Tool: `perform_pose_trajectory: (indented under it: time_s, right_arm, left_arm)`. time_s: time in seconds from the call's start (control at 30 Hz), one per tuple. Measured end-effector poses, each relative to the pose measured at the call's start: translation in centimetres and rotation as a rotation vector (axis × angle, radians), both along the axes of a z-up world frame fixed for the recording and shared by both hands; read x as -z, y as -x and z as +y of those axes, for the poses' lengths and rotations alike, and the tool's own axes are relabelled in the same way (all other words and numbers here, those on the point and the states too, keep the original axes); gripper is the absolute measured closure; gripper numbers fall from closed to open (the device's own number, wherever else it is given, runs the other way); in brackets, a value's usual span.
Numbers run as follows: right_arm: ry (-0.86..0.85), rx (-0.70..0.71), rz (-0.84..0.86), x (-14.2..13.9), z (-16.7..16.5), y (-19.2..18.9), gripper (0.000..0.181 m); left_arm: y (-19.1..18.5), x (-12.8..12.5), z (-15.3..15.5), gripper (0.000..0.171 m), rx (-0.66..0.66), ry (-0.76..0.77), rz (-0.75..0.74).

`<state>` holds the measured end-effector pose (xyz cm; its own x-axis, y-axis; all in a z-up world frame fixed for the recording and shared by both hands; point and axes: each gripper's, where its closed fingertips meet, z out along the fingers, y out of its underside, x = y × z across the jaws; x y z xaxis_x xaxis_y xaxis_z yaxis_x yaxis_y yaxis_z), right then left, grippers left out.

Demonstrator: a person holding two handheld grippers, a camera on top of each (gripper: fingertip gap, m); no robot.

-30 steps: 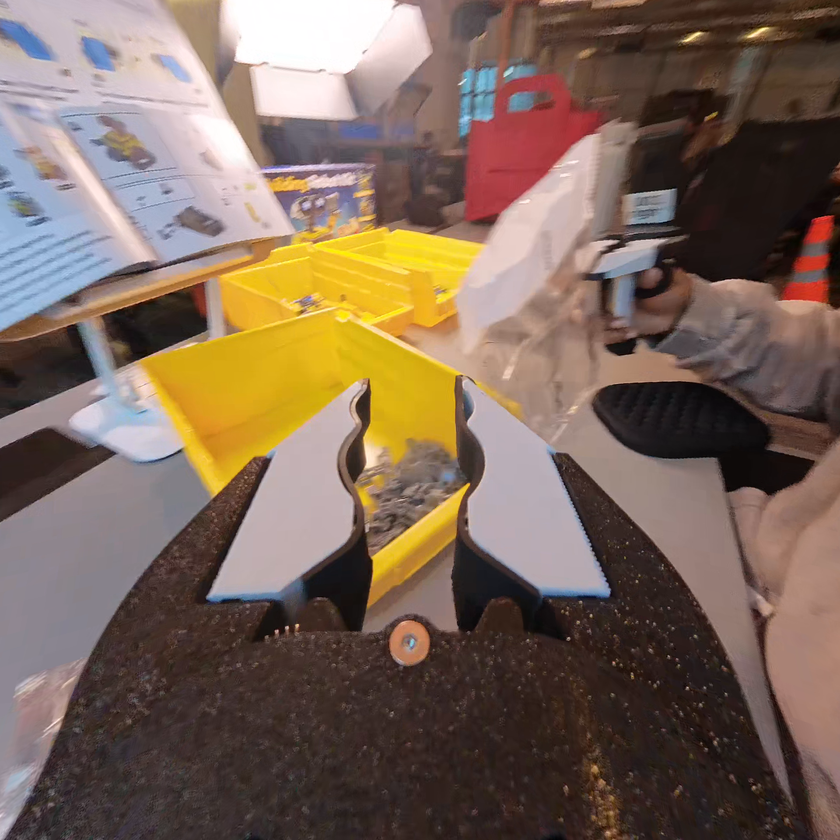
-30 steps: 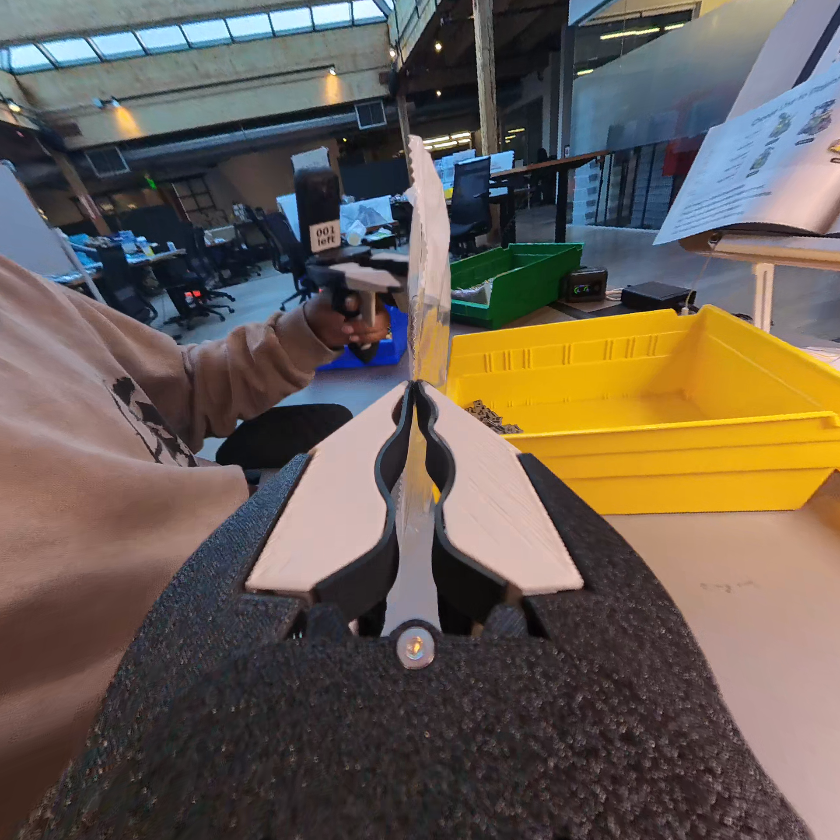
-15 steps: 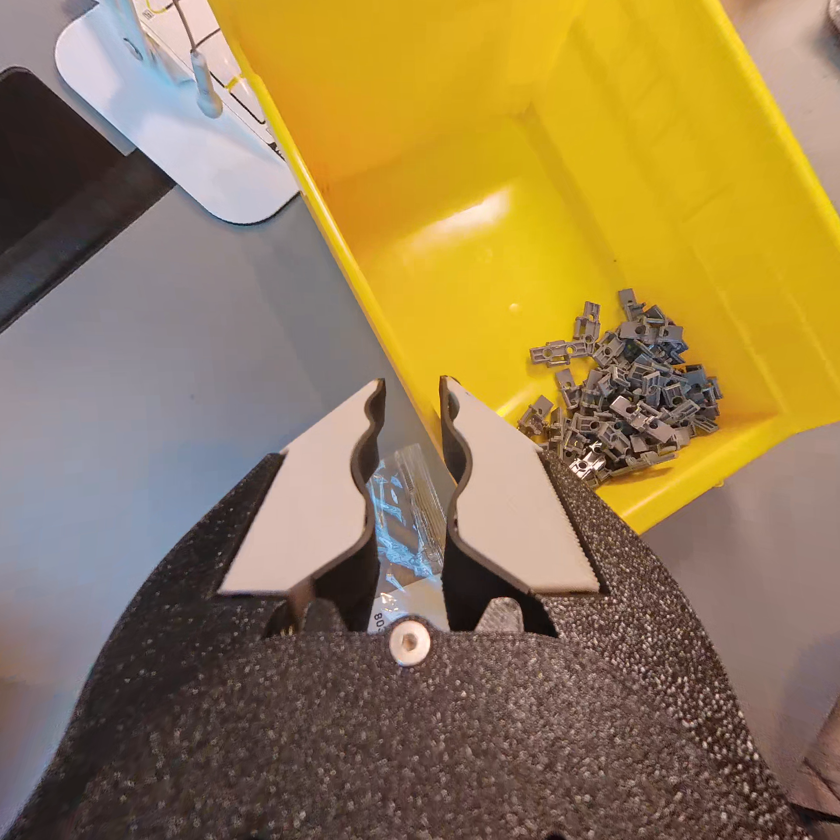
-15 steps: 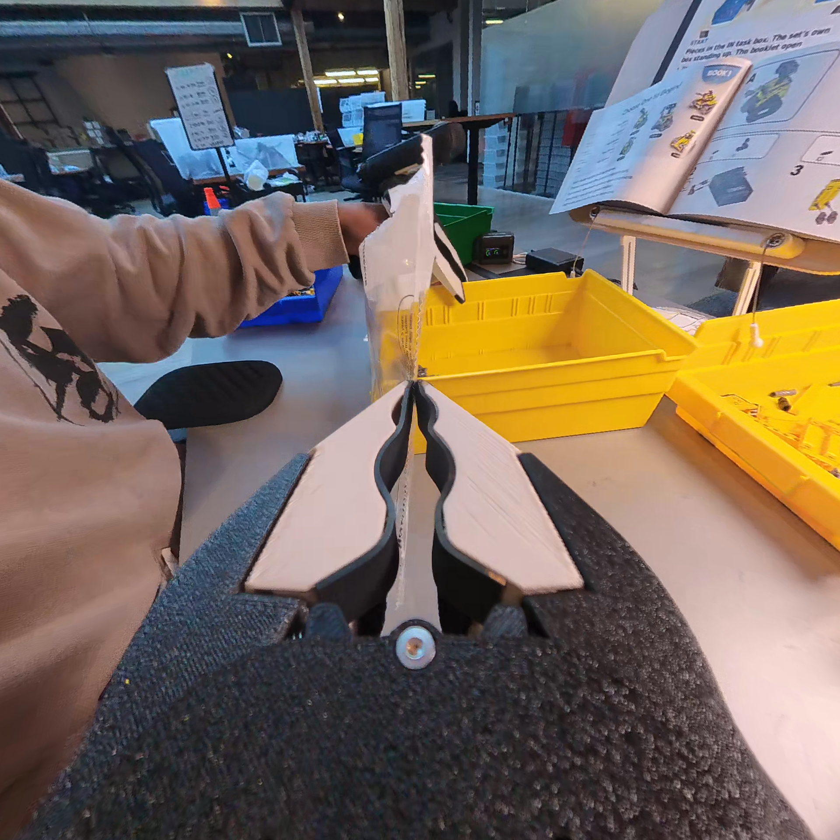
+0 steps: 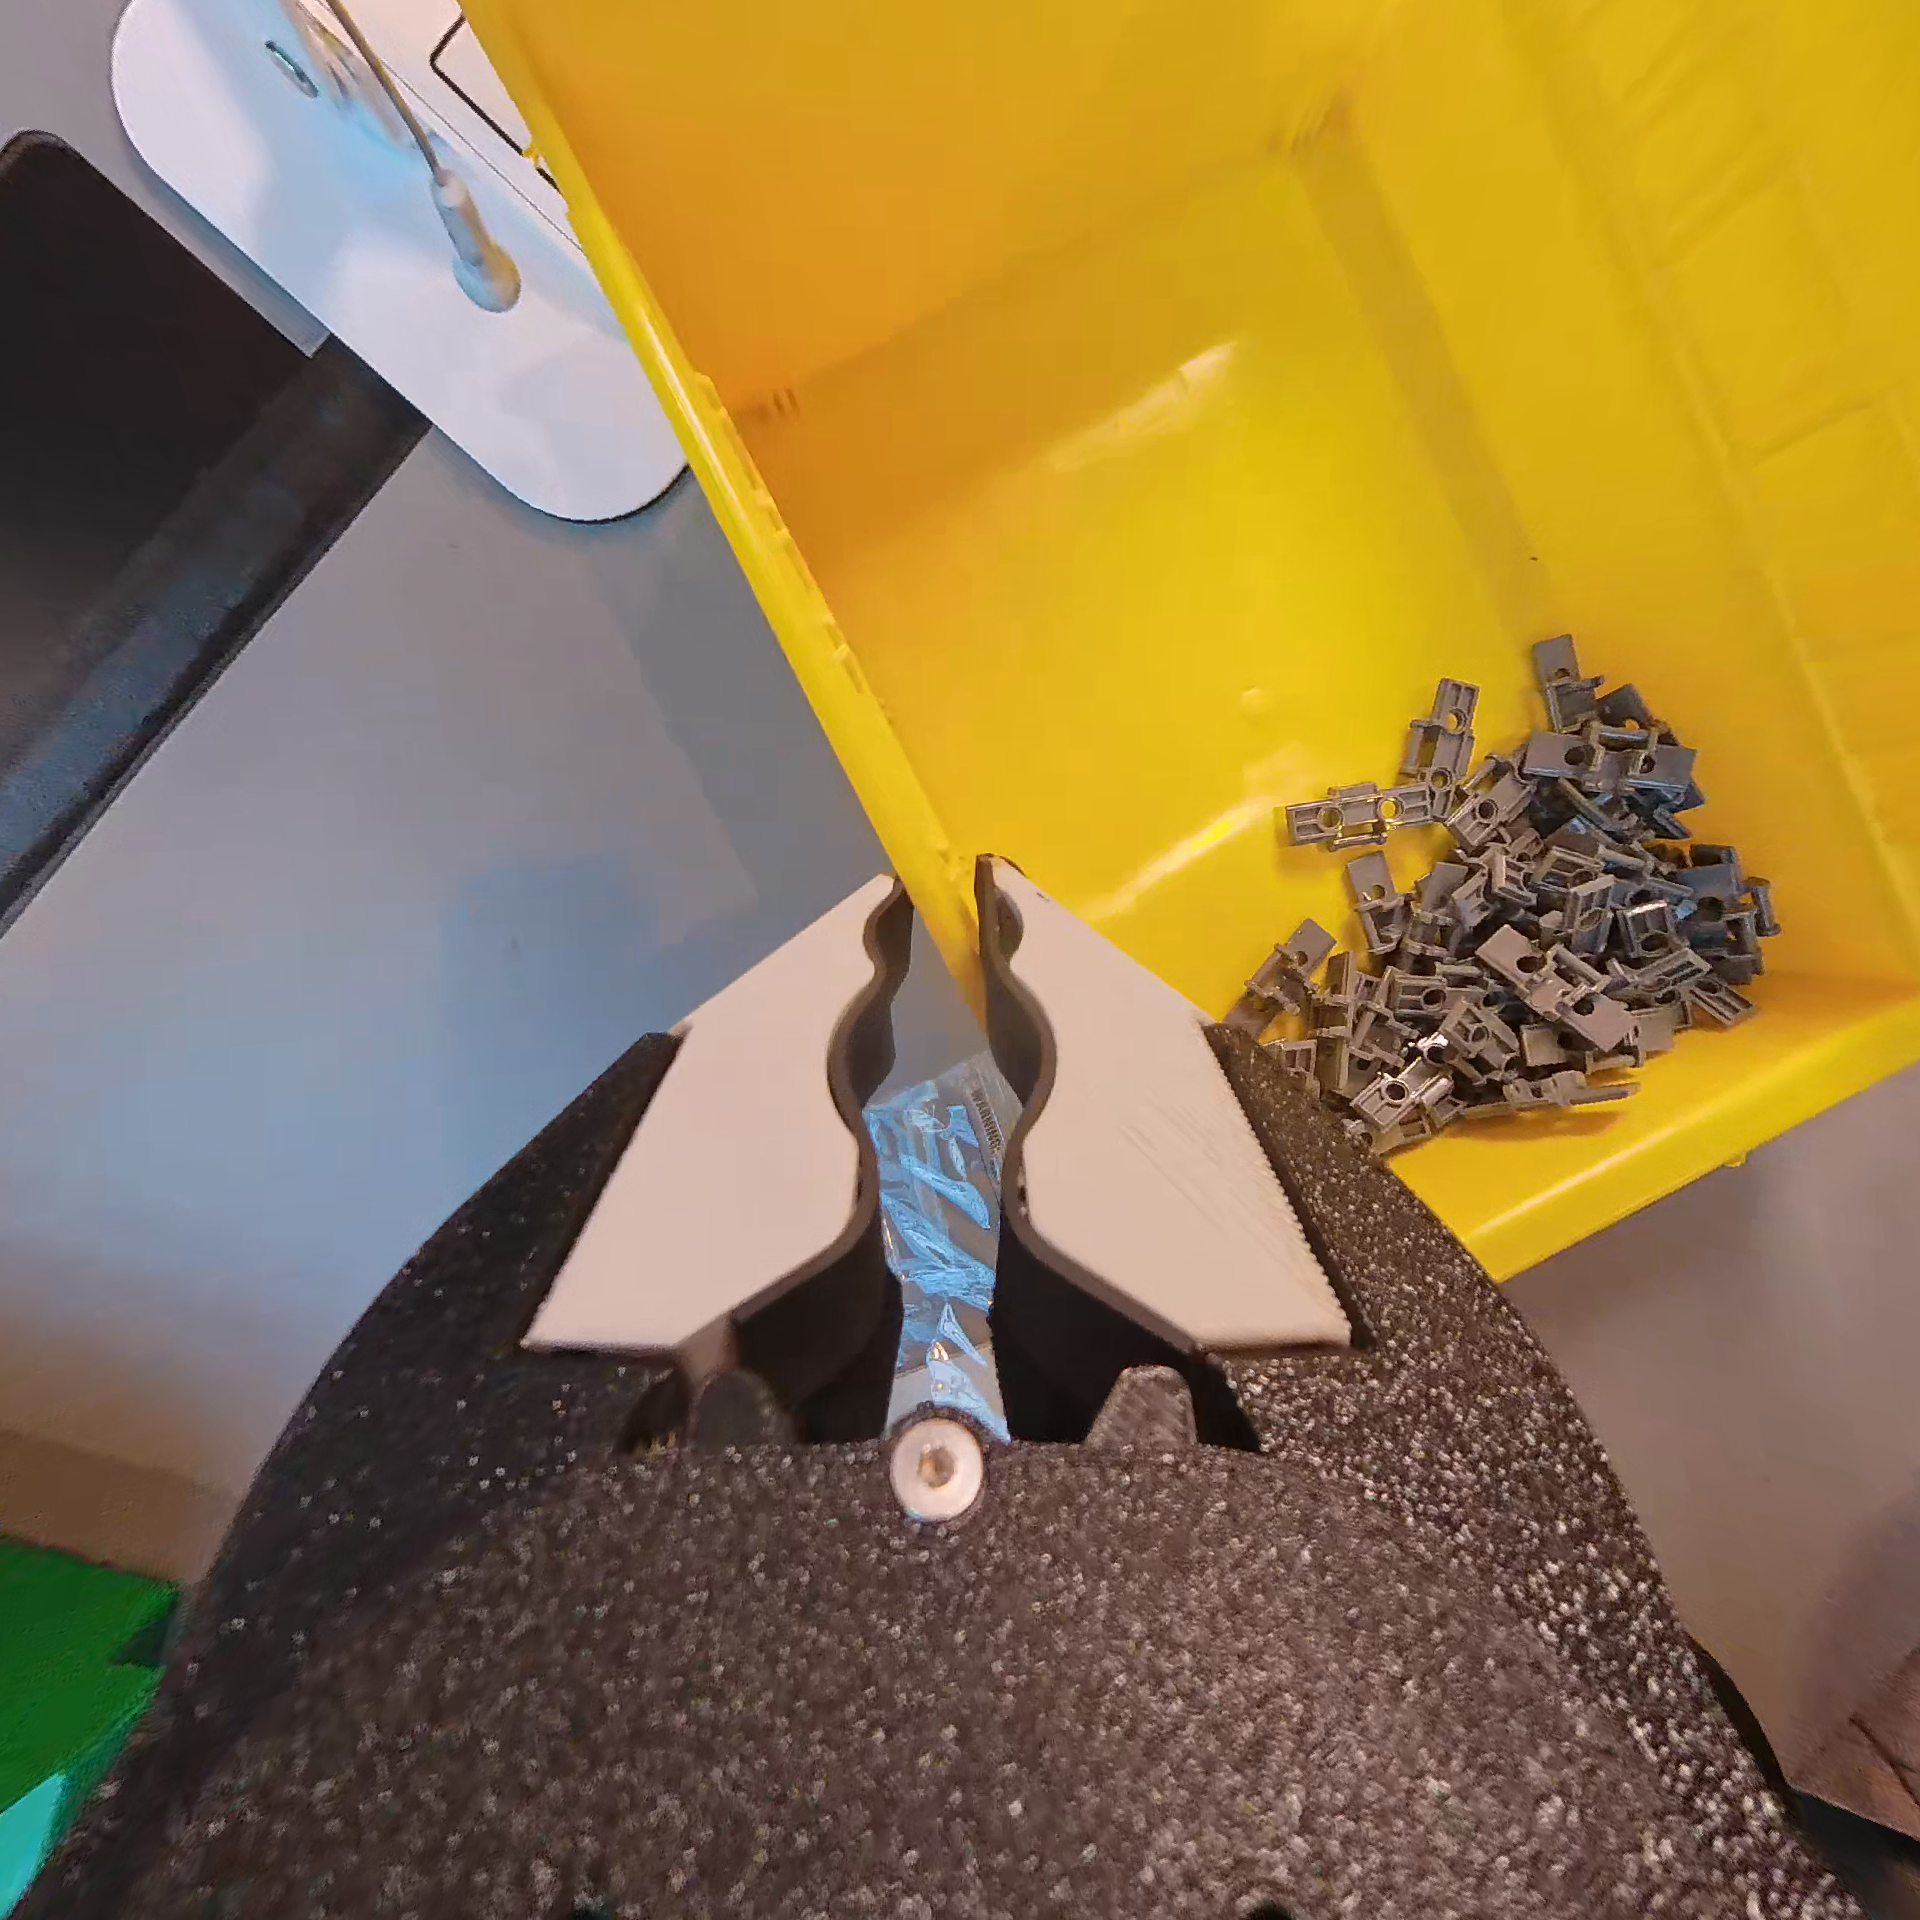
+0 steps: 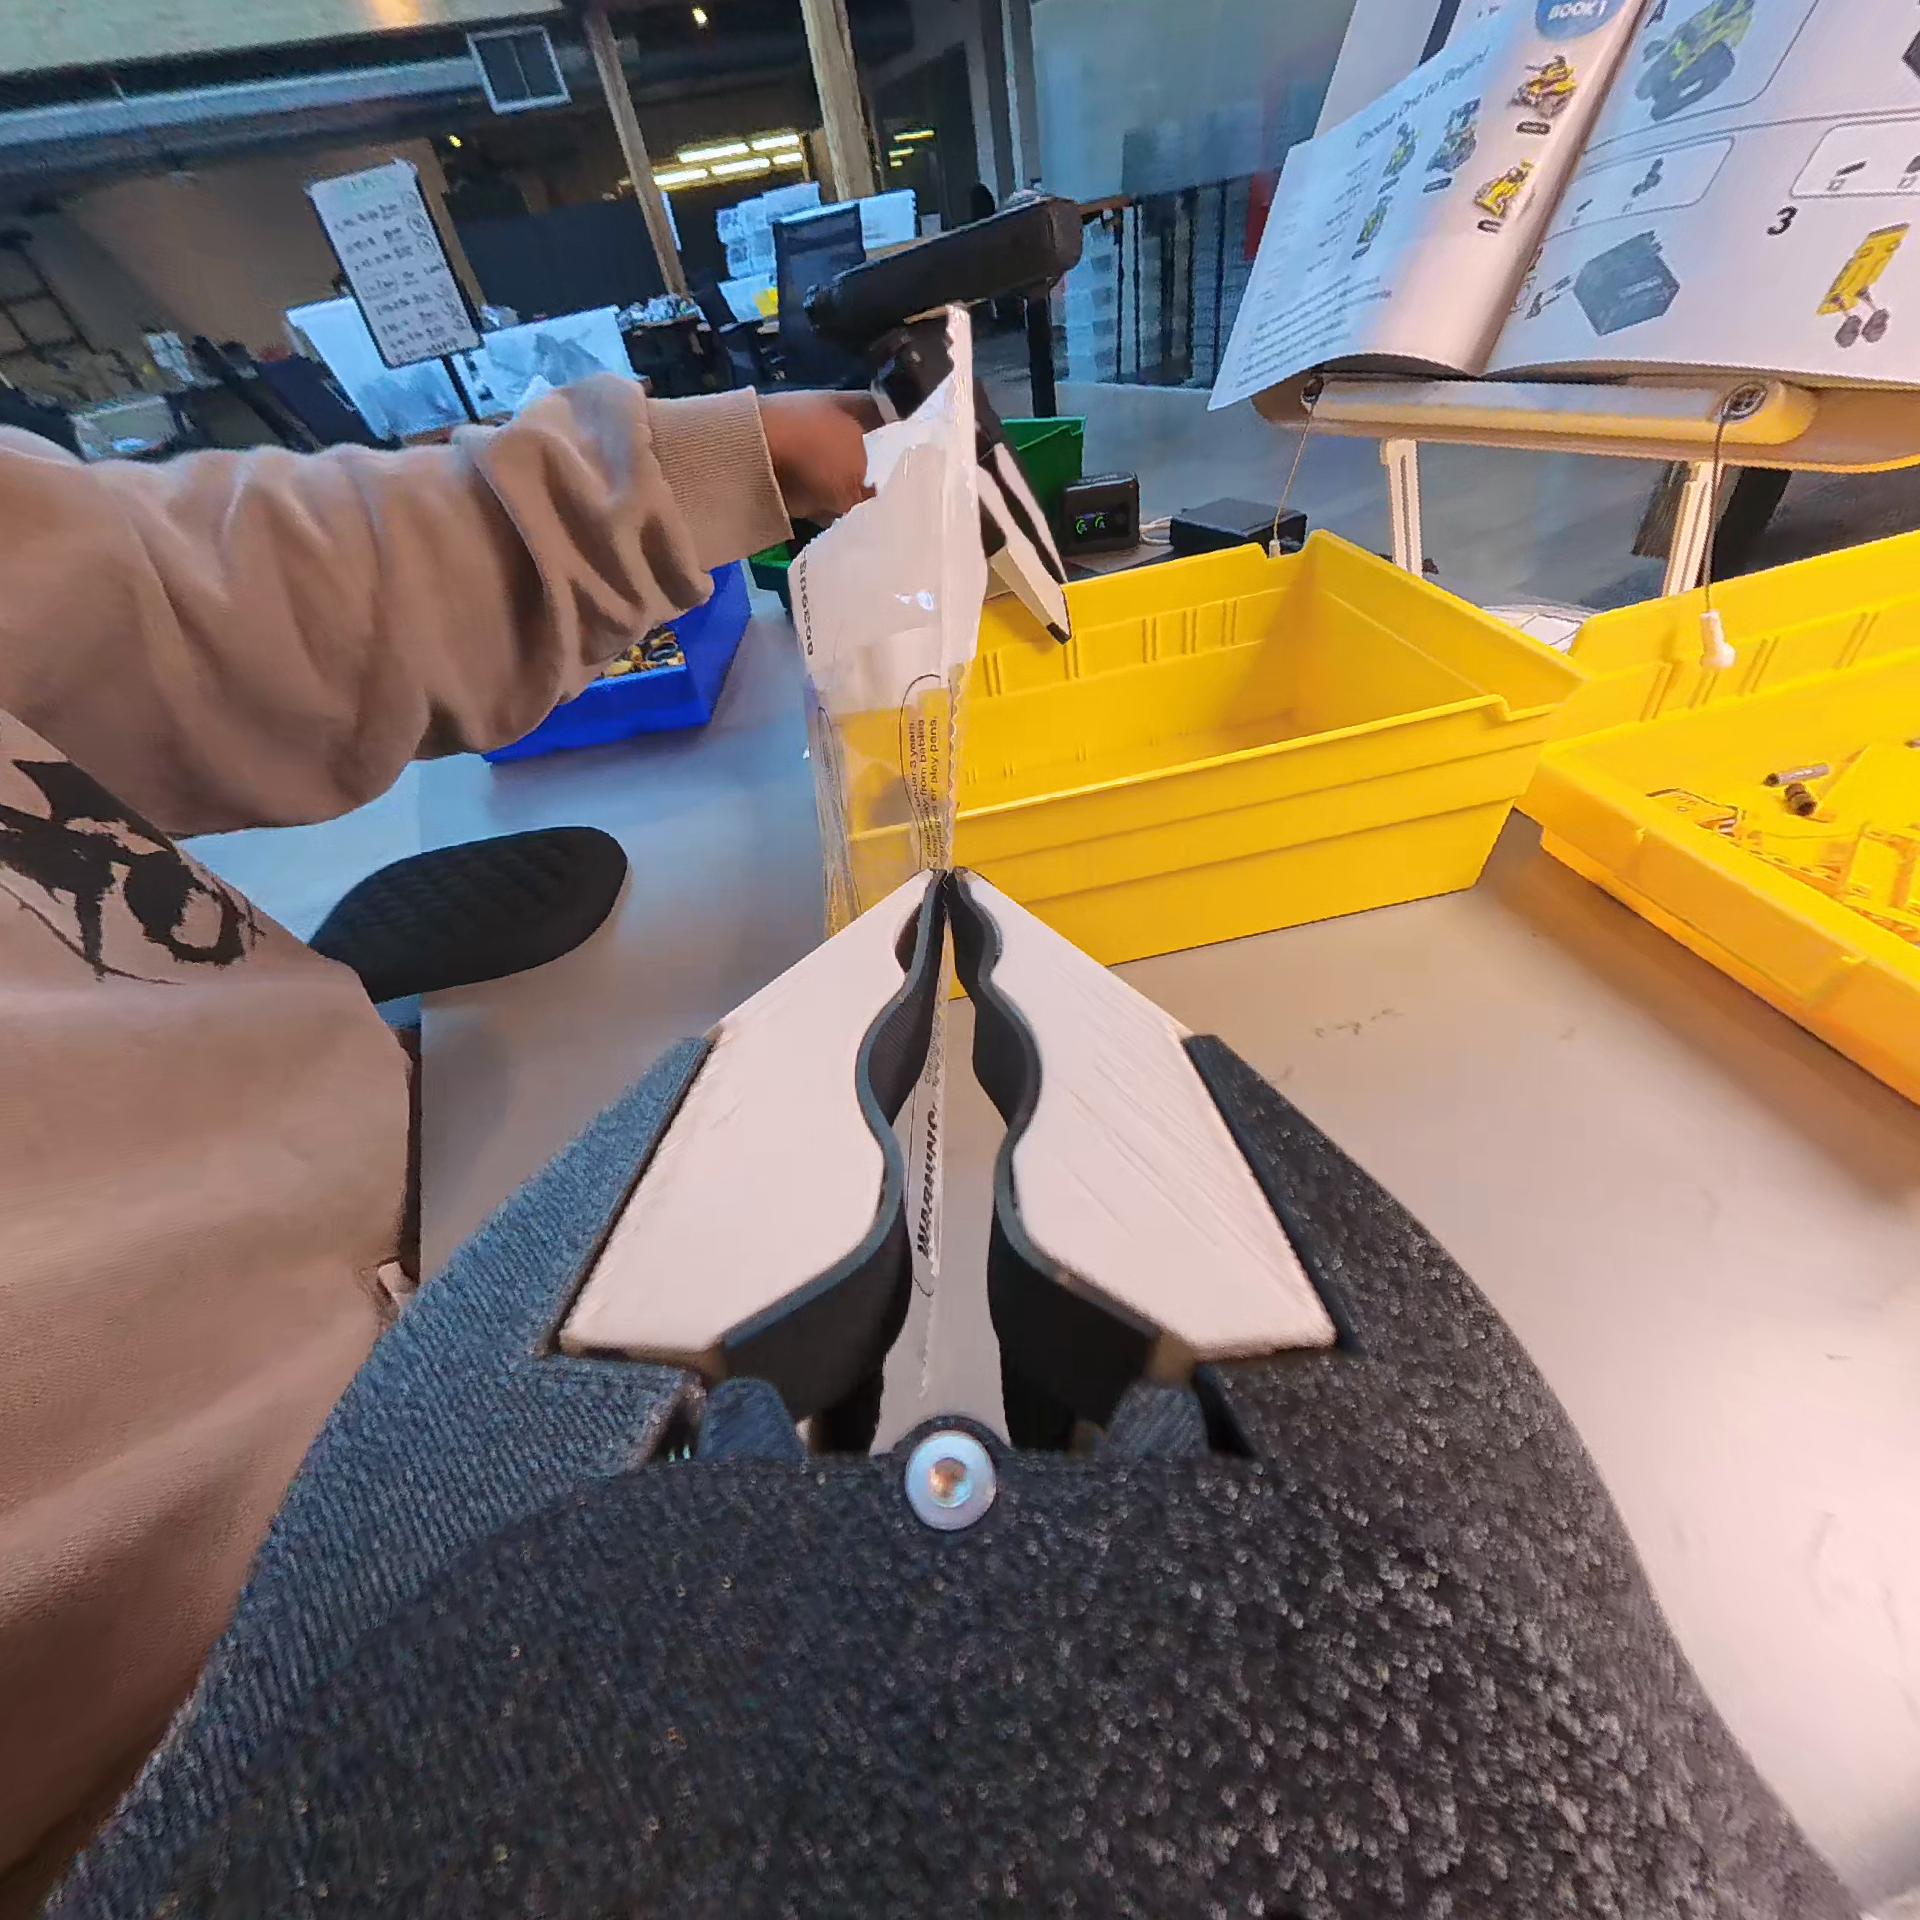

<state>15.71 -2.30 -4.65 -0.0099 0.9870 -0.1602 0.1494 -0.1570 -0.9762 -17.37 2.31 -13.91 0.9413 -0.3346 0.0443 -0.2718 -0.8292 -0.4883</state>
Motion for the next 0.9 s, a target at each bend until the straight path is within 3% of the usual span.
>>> perform_pose_trajectory:
  time_s: [0.2,0.33,0.4,0.43,0.57,0.7,0.83,0.9]
  right_arm:
    - [0.012,-0.021,0.03,-0.6,-0.5,-0.1,0.181]
    - [-0.032,-0.077,0.088,-1.6,-1.8,-0.6,0.181]
    - [-0.069,-0.118,0.127,-2.3,-2.8,-0.9,0.181]
    - [-0.086,-0.138,0.145,-2.7,-3.3,-1.1,0.181]
    - [-0.135,-0.241,0.242,-5.0,-6.1,-2.0,0.181]
    - [-0.153,-0.296,0.284,-6.6,-8.0,-2.6,0.181]
    - [-0.147,-0.32,0.279,-7.0,-8.9,-2.4,0.181]
    - [-0.153,-0.306,0.253,-6.4,-8.6,-2.2,0.181]
  left_arm:
    - [0.2,0.1,-0.2,0.159,0.025,0.005,0.12]
    - [-0.4,0.1,-0.2,0.154,0.028,0.039,0.032]
    - [-2.1,-0.2,-0.3,0.12,0.016,0.088,-0.179]
    - [-2.3,0.0,-0.3,0.121,0.004,0.107,-0.23]
    - [-2.1,2.3,-0.1,0.128,0.019,0.131,-0.181]
    - [-1.5,2.9,0.8,0.144,0.002,0.081,-0.081]
    - [-0.5,3.0,1.4,0.168,-0.018,0.042,-0.013]
    - [-0.6,3.0,1.1,0.168,-0.001,0.048,-0.007]
